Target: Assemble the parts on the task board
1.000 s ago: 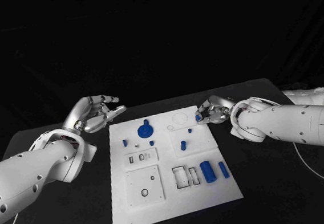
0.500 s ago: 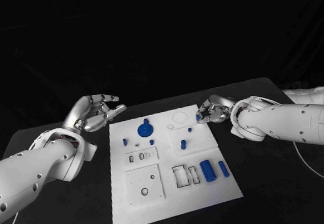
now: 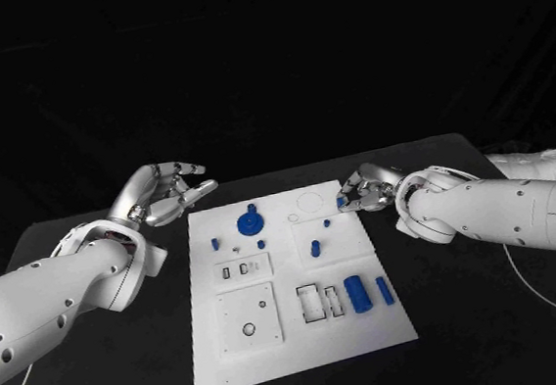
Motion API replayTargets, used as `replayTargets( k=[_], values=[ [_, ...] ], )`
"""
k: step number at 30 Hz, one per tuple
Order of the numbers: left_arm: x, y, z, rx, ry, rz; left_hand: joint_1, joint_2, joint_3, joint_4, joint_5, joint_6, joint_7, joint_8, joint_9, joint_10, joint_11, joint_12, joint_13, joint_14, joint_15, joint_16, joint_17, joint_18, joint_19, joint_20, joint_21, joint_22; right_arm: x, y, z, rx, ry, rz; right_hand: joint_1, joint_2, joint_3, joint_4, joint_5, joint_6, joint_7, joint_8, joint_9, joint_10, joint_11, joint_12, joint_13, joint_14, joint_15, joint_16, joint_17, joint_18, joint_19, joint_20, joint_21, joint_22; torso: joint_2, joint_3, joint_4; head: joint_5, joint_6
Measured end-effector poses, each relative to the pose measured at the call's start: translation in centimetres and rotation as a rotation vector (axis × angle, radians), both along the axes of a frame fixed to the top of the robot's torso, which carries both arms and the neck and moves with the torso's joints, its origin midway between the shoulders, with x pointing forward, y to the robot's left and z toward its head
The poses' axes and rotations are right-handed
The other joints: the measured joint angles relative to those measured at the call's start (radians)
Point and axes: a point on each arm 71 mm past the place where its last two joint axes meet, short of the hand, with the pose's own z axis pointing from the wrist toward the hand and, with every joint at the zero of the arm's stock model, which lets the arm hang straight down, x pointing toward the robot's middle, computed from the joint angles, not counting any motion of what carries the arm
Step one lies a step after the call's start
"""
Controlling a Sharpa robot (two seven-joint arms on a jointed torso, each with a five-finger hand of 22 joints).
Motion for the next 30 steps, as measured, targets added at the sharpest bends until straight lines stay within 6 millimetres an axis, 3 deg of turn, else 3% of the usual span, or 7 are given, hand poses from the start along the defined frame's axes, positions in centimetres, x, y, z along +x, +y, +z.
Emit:
replayTargets(
  k=[6, 10, 19, 30],
  values=[
    [0.01, -0.03, 0.00, 0.000, 0.000, 0.000, 0.000, 0.000, 0.000, 0.000, 0.000, 0.000, 0.000, 0.000, 0.000, 0.000, 0.000, 0.000, 0.000, 0.000, 0.000, 0.000, 0.000, 0.000, 0.000, 0.000, 0.000, 0.000, 0.01, 0.03, 0.00, -0.001, 0.000, -0.001, 0.000, 0.000, -0.006, 0.000, 0.000, -0.003, 0.004, 0.000, -0.001, 0.000, 0.000, 0.000, 0.000, 0.002, -0.002, 0.000, 0.000, 0.000, 0.000, 0.000, 0.000, 0.000, 0.000, -0.0001, 0.0001, 0.000, 0.001],
    [0.01, -0.02, 0.00, 0.000, 0.000, 0.000, 0.000, 0.000, 0.000, 0.000, 0.000, 0.000, 0.000, 0.000, 0.000, 0.000, 0.000, 0.000, 0.000, 0.000, 0.000, 0.000, 0.000, 0.000, 0.000, 0.000, 0.000, 0.000, 0.01, 0.06, 0.00, -0.001, 0.000, -0.001, 0.000, 0.000, -0.007, 0.001, 0.000, 0.021, 0.017, 0.000, 0.001, 0.000, 0.000, 0.000, 0.000, 0.004, -0.004, 0.000, 0.000, 0.000, 0.000, 0.000, 0.000, 0.000, 0.000, -0.0001, 0.0000, 0.001, 0.001],
    [0.01, -0.04, 0.00, 0.000, 0.000, 0.000, 0.000, 0.000, 0.000, 0.000, 0.000, 0.000, 0.000, 0.000, 0.000, 0.000, 0.000, 0.000, 0.000, 0.000, 0.000, 0.000, 0.000, 0.000, 0.000, 0.000, 0.000, 0.000, 0.07, 0.11, 0.17, 0.001, -0.012, -0.005, 0.013, 0.006, -0.011, 0.000, -0.001, 0.101, 0.020, 0.025, 0.011, 0.000, 0.000, 0.000, 0.000, 0.004, -0.004, 0.000, 0.000, 0.000, 0.000, 0.000, 0.000, 0.000, 0.000, -0.0002, 0.0002, 0.003, 0.000],
    [0.01, -0.07, 0.00, 0.000, 0.000, -0.001, 0.000, 0.000, 0.000, 0.000, 0.000, 0.000, 0.000, 0.000, 0.000, 0.000, 0.000, 0.000, 0.000, 0.000, 0.000, 0.000, 0.000, 0.000, 0.000, 0.000, 0.000, 0.000, -0.10, 0.41, 0.24, 0.011, -0.027, -0.003, 0.029, 0.011, -0.014, 0.000, 0.002, 0.106, 0.022, 0.031, 0.017, 0.000, 0.000, 0.000, 0.000, 0.004, -0.004, 0.000, 0.000, 0.000, 0.000, 0.000, 0.000, 0.000, 0.000, -0.0002, 0.0002, 0.005, 0.000]
  ],
)
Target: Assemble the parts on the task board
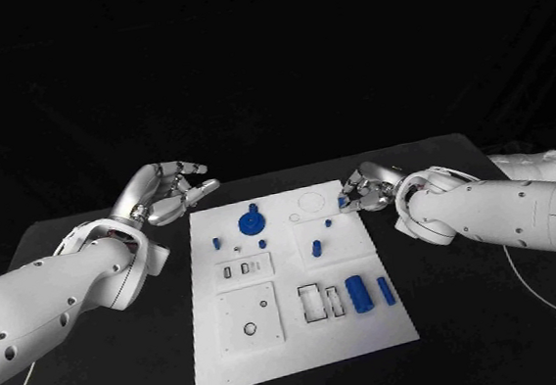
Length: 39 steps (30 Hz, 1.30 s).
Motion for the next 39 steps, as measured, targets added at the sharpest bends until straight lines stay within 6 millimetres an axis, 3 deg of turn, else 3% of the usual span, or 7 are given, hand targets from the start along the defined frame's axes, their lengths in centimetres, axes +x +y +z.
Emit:
replayTargets(
  k=[10, 21, 39],
  values=[
    [0.0, 0.0, 0.0, 0.000, 0.000, 0.000, 0.000, 0.000, 0.000, 0.000, 0.000, 0.000, 0.000, 0.000, 0.000, 0.000, 0.000, 0.000, 0.000, 0.000, 0.000, 0.000, 0.000, 0.000, 0.000, 0.000, 0.000, 0.000, -0.4, 0.7, 0.7, 0.051, -0.043, 0.001, 0.009, 0.004, 0.003, -0.009, 0.015, 0.009, 0.009, -0.003, 0.000, 0.000, 0.000, 0.000, 0.000, 0.000, 0.000, 0.000, 0.000, 0.000, 0.000, 0.000, 0.000, 0.000, 0.000, 0.0001, -0.0002, 0.005, 0.002],
    [0.1, -0.2, 0.0, 0.000, 0.000, -0.003, 0.000, 0.000, 0.000, 0.000, 0.000, 0.000, 0.000, 0.000, 0.000, 0.000, 0.000, 0.000, 0.000, 0.000, 0.000, 0.000, 0.000, 0.000, 0.000, 0.000, 0.000, 0.001, -1.1, 3.2, 4.1, 0.147, -0.093, 0.048, 0.012, 0.006, 0.002, -0.010, 0.021, 0.013, 0.013, -0.002, 0.000, 0.000, 0.000, 0.000, 0.000, 0.000, 0.000, 0.000, 0.000, 0.000, 0.000, 0.000, 0.000, 0.001, 0.000, -0.0002, -0.0001, 0.013, -0.001],
    [0.2, -0.7, 0.0, -0.001, -0.001, -0.008, 0.000, 0.000, 0.000, 0.000, 0.000, 0.000, 0.000, 0.000, 0.000, 0.000, 0.000, 0.000, 0.000, 0.000, 0.000, 0.000, 0.000, 0.000, 0.000, 0.000, 0.000, 0.001, -4.2, 10.7, 5.0, 0.233, 0.014, 0.145, 0.016, 0.002, -0.001, -0.013, 0.021, 0.018, 0.018, -0.002, 0.000, 0.000, 0.007, 0.000, 0.000, 0.000, 0.000, 0.000, 0.000, 0.000, 0.000, 0.000, 0.000, 0.000, -0.003, -0.0023, 0.0016, 0.062, -0.018]
  ],
)
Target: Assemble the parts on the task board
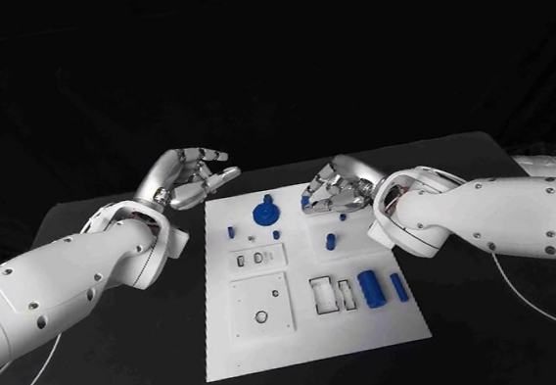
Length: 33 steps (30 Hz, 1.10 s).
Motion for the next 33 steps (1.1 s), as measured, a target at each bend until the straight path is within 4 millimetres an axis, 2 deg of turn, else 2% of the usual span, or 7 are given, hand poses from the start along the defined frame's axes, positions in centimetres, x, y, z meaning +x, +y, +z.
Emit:
replayTargets(
  k=[3, 5, 9, 18, 23, 33],
  values=[
    [0.0, 0.0, 0.0, 0.001, 0.000, 0.001, 0.000, 0.000, 0.000, 0.000, 0.000, 0.000, 0.000, 0.000, 0.000, 0.000, 0.000, 0.000, 0.000, 0.000, 0.000, 0.000, 0.000, 0.000, 0.000, 0.000, 0.000, 0.000, -0.2, 1.3, 0.0, -0.003, 0.009, 0.015, 0.000, 0.000, 0.000, 0.000, 0.004, 0.000, 0.000, 0.000, 0.000, 0.000, 0.000, 0.000, 0.000, 0.000, 0.000, 0.000, 0.000, 0.000, 0.000, 0.000, 0.000, 0.000, -0.001, -0.0001, 0.0007, 0.012, -0.003],
    [0.0, 0.0, 0.0, 0.001, 0.000, 0.002, 0.000, 0.000, -0.003, 0.003, 0.000, 0.000, 0.000, 0.000, 0.000, 0.000, 0.000, 0.000, 0.000, 0.000, 0.000, 0.000, 0.000, 0.000, 0.000, 0.000, -0.004, 0.001, -0.3, 2.1, 0.0, -0.009, 0.014, 0.024, 0.000, 0.000, 0.000, 0.000, 0.004, 0.000, 0.000, -0.001, 0.000, -0.001, 0.007, 0.000, 0.000, 0.000, 0.000, 0.000, 0.000, 0.000, 0.000, 0.000, 0.000, 0.000, -0.001, -0.0007, 0.0011, 0.018, -0.004],
    [0.1, 0.0, 0.0, 0.001, 0.000, 0.002, 0.000, 0.000, -0.003, 0.003, 0.000, 0.000, 0.000, 0.000, 0.000, 0.000, 0.000, 0.000, 0.000, 0.000, 0.000, 0.000, 0.000, 0.000, 0.000, 0.000, -0.004, 0.002, -0.4, 3.6, -0.1, -0.025, 0.021, 0.039, 0.001, -0.002, 0.000, 0.000, 0.008, 0.000, 0.000, -0.001, 0.000, 0.000, 0.007, 0.000, 0.000, 0.000, 0.000, 0.000, 0.000, 0.000, 0.000, 0.000, 0.000, 0.000, -0.002, -0.0018, 0.0021, 0.026, -0.008],
    [0.1, -0.1, 0.0, 0.001, -0.001, 0.000, 0.004, 0.004, -0.006, 0.000, 0.000, 0.000, 0.000, -0.005, 0.000, 0.000, 0.000, 0.000, 0.000, 0.000, 0.000, 0.000, 0.001, 0.000, 0.000, 0.000, -0.004, 0.002, -0.7, 6.1, -1.0, -0.063, 0.048, 0.056, 0.004, -0.004, -0.003, -0.003, 0.008, 0.003, 0.003, -0.005, 0.000, 0.000, 0.007, 0.000, 0.000, -0.004, 0.004, 0.000, 0.001, 0.000, 0.000, 0.000, 0.000, 0.000, -0.002, -0.0020, 0.0023, 0.033, -0.012],
    [0.1, -0.1, 0.0, 0.000, -0.001, -0.001, 0.004, 0.004, -0.006, 0.000, 0.000, 0.000, 0.000, -0.005, 0.000, 0.000, 0.000, 0.000, 0.000, 0.000, 0.000, 0.000, 0.001, 0.000, 0.000, 0.000, -0.004, 0.002, -0.9, 7.3, -1.7, -0.077, 0.063, 0.064, 0.004, -0.004, -0.003, -0.003, 0.013, 0.003, 0.003, -0.010, 0.000, 0.000, 0.007, 0.000, 0.000, 0.000, 0.007, 0.000, 0.001, 0.000, 0.000, 0.000, 0.000, 0.000, -0.001, -0.0008, 0.0024, 0.036, -0.015],
    [0.0, -0.1, 0.0, 0.000, -0.001, 0.000, 0.004, 0.004, -0.005, 0.000, 0.000, 0.000, 0.000, -0.005, 0.000, 0.000, 0.000, 0.000, 0.000, 0.000, 0.000, 0.000, 0.001, 0.000, 0.000, 0.000, -0.004, 0.001, -1.1, 8.4, -3.0, -0.109, 0.093, 0.061, 0.004, -0.004, -0.003, -0.003, 0.013, 0.003, 0.003, -0.010, 0.000, -0.001, 0.013, 0.000, 0.000, 0.000, 0.007, 0.000, 0.001, 0.000, 0.000, 0.000, 0.000, 0.000, -0.001, -0.0008, 0.0015, 0.037, -0.022]
  ],
)
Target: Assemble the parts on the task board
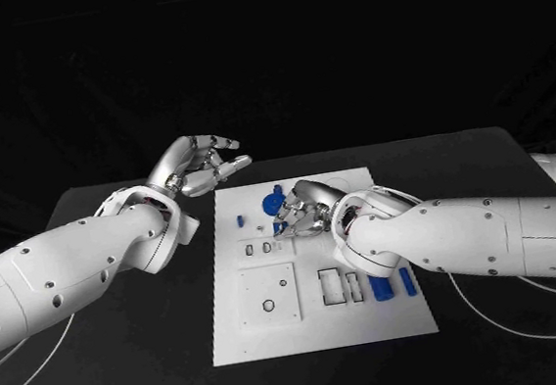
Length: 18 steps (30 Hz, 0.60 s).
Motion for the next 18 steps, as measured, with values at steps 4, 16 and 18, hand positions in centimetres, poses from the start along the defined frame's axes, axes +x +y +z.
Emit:
replayTargets(
  k=[4, 16, 18],
  values=[
    [0.00, 0.00, 0.00, 0.000, 0.000, 0.000, 0.000, 0.000, 0.000, 0.000, 0.000, 0.000, 0.000, 0.000, 0.000, 0.000, 0.000, 0.000, 0.000, 0.000, 0.000, 0.000, 0.000, 0.000, 0.000, 0.000, 0.000, 0.000, -0.06, 0.12, -0.24, -0.014, 0.004, -0.002, 0.000, 0.000, 0.000, 0.000, 0.000, 0.000, 0.000, 0.000, 0.000, 0.000, 0.000, 0.000, 0.000, 0.000, 0.000, 0.000, 0.000, 0.000, 0.000, 0.000, 0.000, 0.000, -0.001, 0.0000, -0.0008, 0.000, -0.002],
    [-0.02, 0.03, 0.01, 0.000, 0.000, 0.000, 0.000, 0.000, 0.000, 0.000, 0.000, 0.000, 0.000, 0.000, 0.000, 0.000, 0.000, 0.000, 0.000, 0.000, 0.000, 0.000, 0.000, 0.000, 0.000, 0.000, 0.000, 0.000, -0.23, 0.60, -0.74, -0.038, 0.006, 0.004, -0.004, -0.004, 0.000, 0.000, 0.004, 0.001, 0.001, 0.000, 0.000, 0.000, 0.000, 0.000, 0.000, 0.000, 0.000, 0.000, 0.000, 0.000, 0.000, 0.000, 0.000, 0.000, -0.001, -0.0001, -0.0008, -0.005, -0.006],
    [-0.04, 0.08, 0.02, 0.000, 0.000, 0.000, 0.000, 0.000, 0.000, 0.000, 0.000, 0.000, 0.000, 0.000, 0.000, 0.000, 0.000, 0.000, 0.000, 0.000, 0.000, 0.000, 0.000, 0.000, 0.000, 0.000, 0.000, 0.000, -0.27, 0.67, -0.82, -0.041, 0.007, 0.005, -0.004, -0.004, 0.000, 0.000, 0.004, 0.004, 0.004, 0.000, 0.000, 0.000, 0.000, 0.000, 0.000, 0.000, 0.000, 0.000, 0.000, 0.000, 0.000, 0.000, 0.000, 0.000, -0.001, -0.0001, -0.0008, -0.005, -0.007]
  ],
)
